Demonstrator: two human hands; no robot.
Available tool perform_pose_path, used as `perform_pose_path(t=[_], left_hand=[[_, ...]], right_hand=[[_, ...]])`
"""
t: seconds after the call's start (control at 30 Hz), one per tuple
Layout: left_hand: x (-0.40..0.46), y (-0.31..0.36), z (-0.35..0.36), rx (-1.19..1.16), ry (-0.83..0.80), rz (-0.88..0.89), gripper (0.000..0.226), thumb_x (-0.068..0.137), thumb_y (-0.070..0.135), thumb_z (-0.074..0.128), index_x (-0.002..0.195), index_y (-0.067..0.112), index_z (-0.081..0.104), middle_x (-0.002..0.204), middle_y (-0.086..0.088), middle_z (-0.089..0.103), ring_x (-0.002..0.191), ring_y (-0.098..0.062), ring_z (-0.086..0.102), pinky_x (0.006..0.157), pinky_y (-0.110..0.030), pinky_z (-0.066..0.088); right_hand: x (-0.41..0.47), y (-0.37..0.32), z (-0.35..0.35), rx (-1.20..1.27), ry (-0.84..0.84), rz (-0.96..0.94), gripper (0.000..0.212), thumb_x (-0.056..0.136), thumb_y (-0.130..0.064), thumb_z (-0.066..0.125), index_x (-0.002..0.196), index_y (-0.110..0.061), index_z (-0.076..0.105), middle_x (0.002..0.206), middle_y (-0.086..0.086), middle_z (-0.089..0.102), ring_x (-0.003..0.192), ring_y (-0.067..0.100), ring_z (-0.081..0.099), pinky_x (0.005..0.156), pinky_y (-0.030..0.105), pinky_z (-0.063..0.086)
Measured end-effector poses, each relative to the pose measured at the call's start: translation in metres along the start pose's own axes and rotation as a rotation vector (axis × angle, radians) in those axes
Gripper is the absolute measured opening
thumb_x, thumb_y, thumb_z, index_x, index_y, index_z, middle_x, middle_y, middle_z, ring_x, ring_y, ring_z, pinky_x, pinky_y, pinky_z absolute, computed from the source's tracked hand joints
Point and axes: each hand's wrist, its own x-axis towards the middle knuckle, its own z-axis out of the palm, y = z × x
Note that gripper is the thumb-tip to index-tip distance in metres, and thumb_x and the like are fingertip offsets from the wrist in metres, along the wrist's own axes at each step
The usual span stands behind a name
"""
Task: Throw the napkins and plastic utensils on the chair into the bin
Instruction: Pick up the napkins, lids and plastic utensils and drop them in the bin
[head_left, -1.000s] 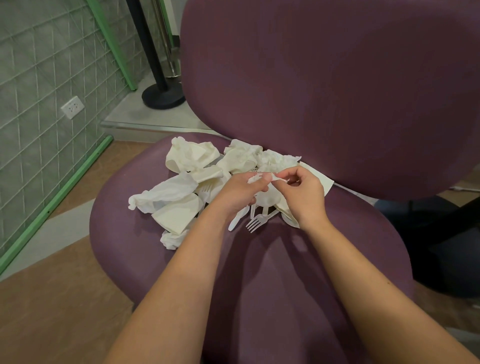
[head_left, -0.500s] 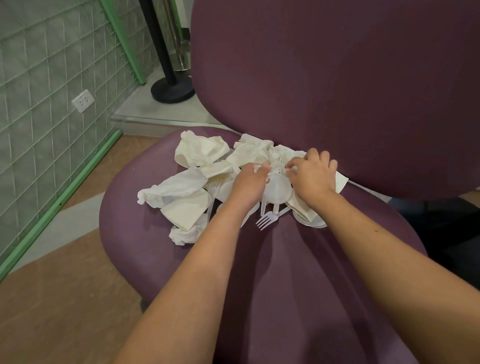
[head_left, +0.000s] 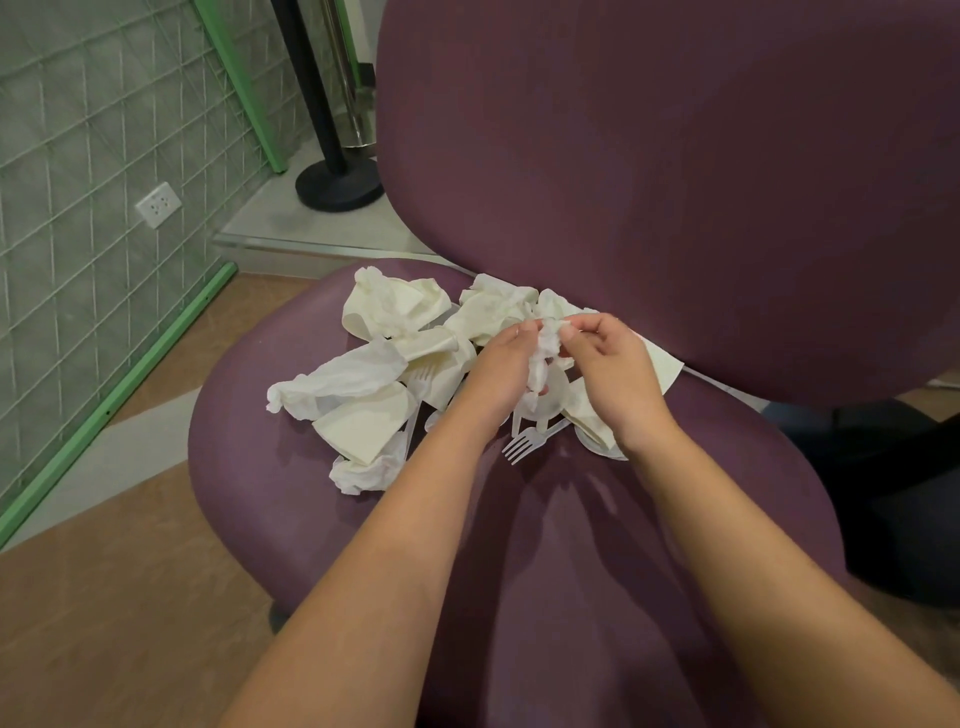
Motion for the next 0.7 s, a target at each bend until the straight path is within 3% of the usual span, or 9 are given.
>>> perform_pose_path(t=[0.07, 0.17, 0.27, 0.33, 0.43, 0.5, 0.6, 0.7], left_hand=[[0.002, 0.001, 0.001, -0.053, 0.017, -0.014, 0.032, 0.104, 0.036, 0.038, 0.115, 0.019, 0.062, 0.098, 0.001, 0.070, 0.094, -0.016, 0.067, 0.088, -0.037, 0.056], [0.005, 0.000, 0.000, -0.080, 0.025, -0.031, 0.026, 0.102, 0.032, 0.044, 0.097, 0.028, 0.068, 0.084, 0.009, 0.070, 0.089, -0.012, 0.066, 0.076, -0.024, 0.051], [0.005, 0.001, -0.001, -0.270, 0.017, -0.053, 0.029, 0.103, 0.025, 0.042, 0.100, 0.028, 0.071, 0.097, -0.001, 0.071, 0.091, -0.018, 0.067, 0.080, -0.028, 0.050], [0.003, 0.004, -0.004, -0.393, 0.025, -0.076, 0.031, 0.105, 0.026, 0.039, 0.111, 0.022, 0.069, 0.104, -0.007, 0.067, 0.087, -0.018, 0.066, 0.077, -0.030, 0.052], [0.001, 0.007, -0.006, -0.493, -0.071, -0.120, 0.037, 0.106, 0.029, 0.034, 0.130, 0.014, 0.059, 0.115, -0.013, 0.063, 0.094, -0.021, 0.067, 0.083, -0.032, 0.054], [-0.002, 0.010, -0.004, -0.512, -0.129, -0.144, 0.039, 0.106, 0.030, 0.033, 0.134, 0.012, 0.054, 0.113, -0.012, 0.063, 0.090, -0.019, 0.069, 0.077, -0.030, 0.056], [-0.005, 0.012, -0.001, -0.480, -0.176, -0.131, 0.041, 0.105, 0.036, 0.034, 0.135, 0.014, 0.053, 0.115, -0.010, 0.064, 0.098, -0.020, 0.068, 0.090, -0.033, 0.053], [-0.003, 0.014, -0.001, -0.404, -0.166, -0.127, 0.053, 0.101, 0.052, 0.033, 0.134, 0.016, 0.053, 0.126, -0.009, 0.064, 0.116, -0.021, 0.062, 0.105, -0.037, 0.045]], right_hand=[[-0.006, 0.002, 0.005, 0.012, -0.012, -0.010, 0.006, 0.096, -0.014, 0.057, 0.097, -0.015, 0.063, 0.083, -0.006, 0.068, 0.073, 0.001, 0.063, 0.070, 0.014, 0.047], [-0.012, 0.007, 0.010, -0.042, 0.033, -0.078, 0.014, 0.092, -0.009, 0.062, 0.094, -0.021, 0.068, 0.096, -0.002, 0.067, 0.082, 0.000, 0.061, 0.074, 0.010, 0.045], [-0.024, 0.009, 0.015, -0.120, -0.014, -0.169, 0.027, 0.089, -0.002, 0.062, 0.110, -0.016, 0.069, 0.117, -0.002, 0.059, 0.095, -0.010, 0.056, 0.083, 0.004, 0.041], [-0.031, 0.011, 0.017, -0.124, -0.109, -0.186, 0.037, 0.085, -0.006, 0.069, 0.120, -0.017, 0.064, 0.123, -0.010, 0.055, 0.107, -0.003, 0.056, 0.092, 0.008, 0.042], [-0.031, 0.014, 0.018, -0.186, -0.088, -0.202, 0.037, 0.084, -0.015, 0.074, 0.117, -0.025, 0.063, 0.113, -0.016, 0.057, 0.106, 0.006, 0.059, 0.095, 0.016, 0.045], [-0.028, 0.012, 0.018, -0.206, -0.001, -0.220, 0.028, 0.084, -0.016, 0.074, 0.107, -0.027, 0.064, 0.103, -0.015, 0.060, 0.100, 0.010, 0.060, 0.090, 0.021, 0.048], [-0.021, 0.011, 0.014, -0.326, 0.107, -0.307, 0.021, 0.082, -0.020, 0.076, 0.100, -0.024, 0.066, 0.094, -0.017, 0.059, 0.102, 0.010, 0.051, 0.085, 0.009, 0.038], [-0.019, 0.010, 0.014, -0.296, 0.076, -0.308, 0.017, 0.083, -0.015, 0.073, 0.096, -0.023, 0.067, 0.097, -0.009, 0.063, 0.094, 0.003, 0.054, 0.079, 0.006, 0.037]])
